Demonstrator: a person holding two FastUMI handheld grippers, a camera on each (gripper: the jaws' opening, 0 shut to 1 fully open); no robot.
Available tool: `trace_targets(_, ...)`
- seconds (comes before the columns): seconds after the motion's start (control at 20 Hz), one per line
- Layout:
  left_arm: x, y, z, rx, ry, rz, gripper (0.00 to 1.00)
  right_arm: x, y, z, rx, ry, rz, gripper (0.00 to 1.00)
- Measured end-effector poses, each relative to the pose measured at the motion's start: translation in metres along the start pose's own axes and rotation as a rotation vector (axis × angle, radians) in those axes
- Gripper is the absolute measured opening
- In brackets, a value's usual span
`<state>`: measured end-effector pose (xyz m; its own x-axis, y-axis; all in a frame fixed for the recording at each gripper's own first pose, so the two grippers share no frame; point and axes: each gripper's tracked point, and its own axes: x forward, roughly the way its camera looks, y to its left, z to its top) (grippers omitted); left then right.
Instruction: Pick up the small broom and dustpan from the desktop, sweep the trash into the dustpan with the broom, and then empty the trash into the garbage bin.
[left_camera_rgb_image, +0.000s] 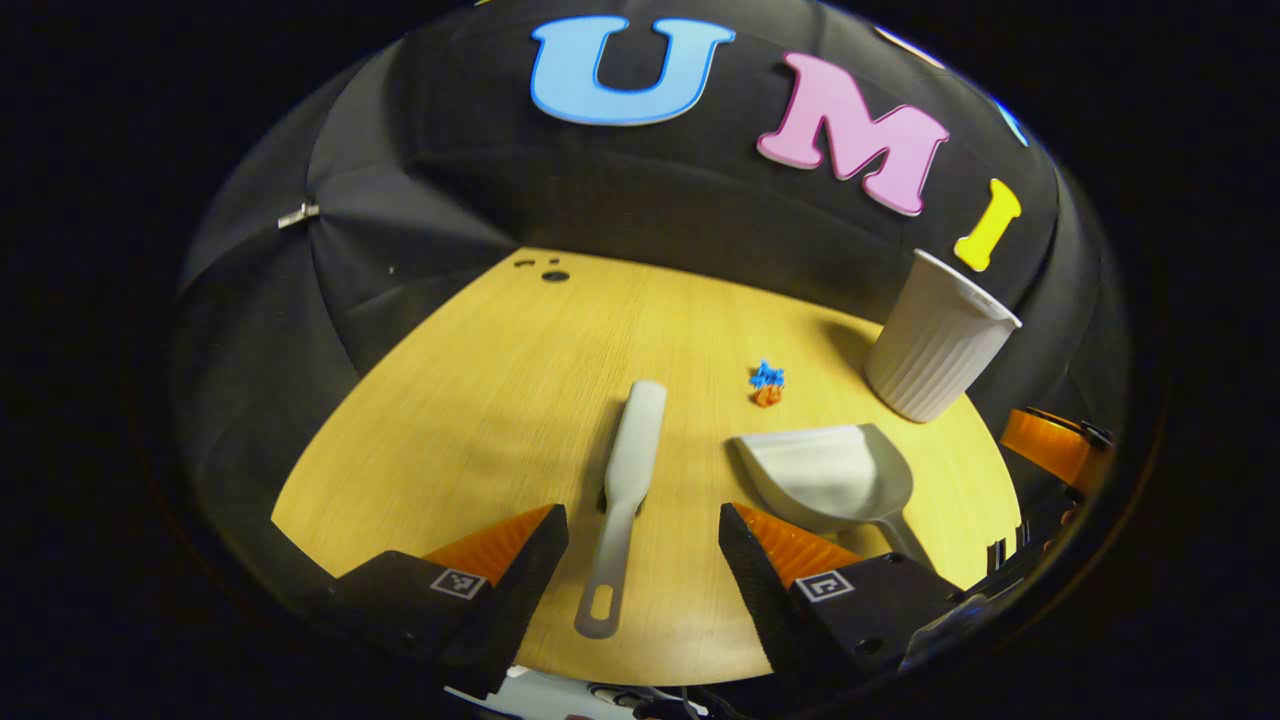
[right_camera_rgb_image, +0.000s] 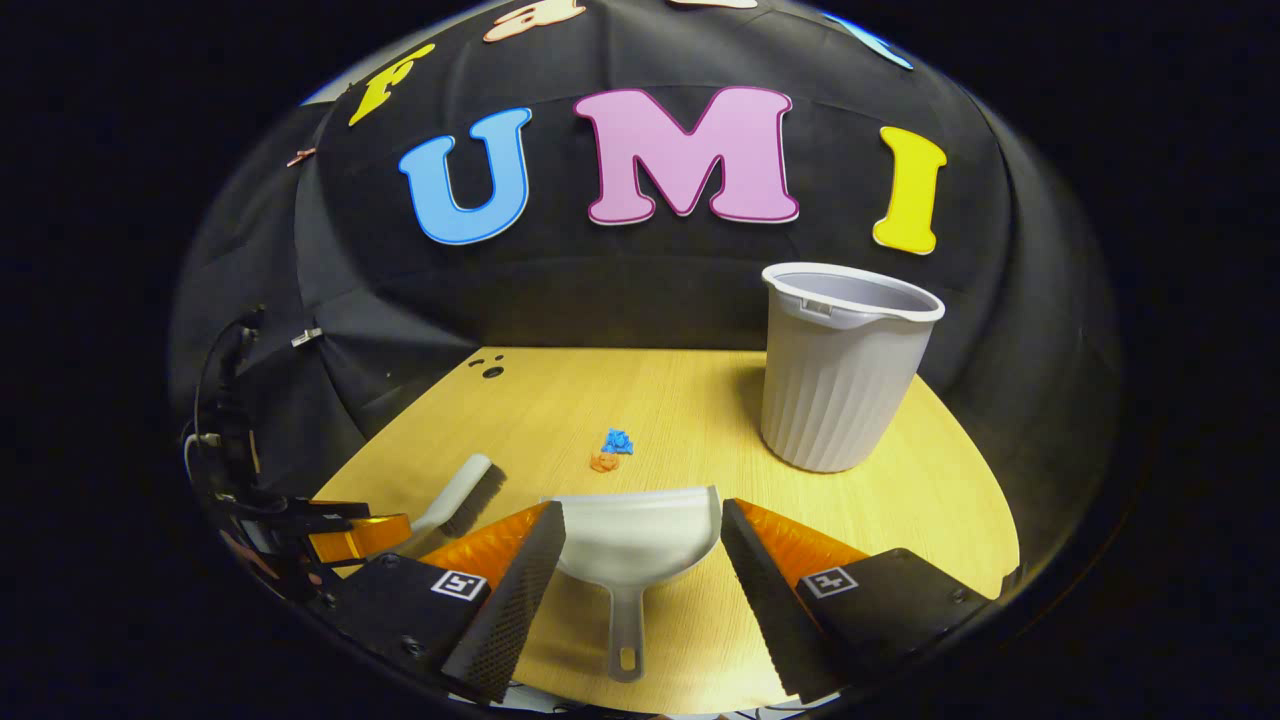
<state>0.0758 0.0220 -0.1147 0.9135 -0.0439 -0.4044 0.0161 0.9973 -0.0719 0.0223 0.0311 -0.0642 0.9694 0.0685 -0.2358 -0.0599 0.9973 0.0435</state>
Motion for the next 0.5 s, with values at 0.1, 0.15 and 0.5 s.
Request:
trace_targets(0.1, 0.02, 0.009, -0.01, 0.015, 0.079, 0.021, 0.96, 0.003, 0.0, -0.005, -0.001, 0.023, 0.008, 0.98)
trace_targets(0.15, 0.026, 0.013, -0.015, 0.015, 0.119, 0.029, 0.96, 0.003, -0.001, -0.008, -0.003, 0.035, 0.014, 0.98)
trace_targets(0.5, 0.07, 0.014, -0.022, 0.09, 0.281, 0.06, 0.96, 0.029, 0.011, -0.058, 0.018, 0.172, 0.103, 0.99)
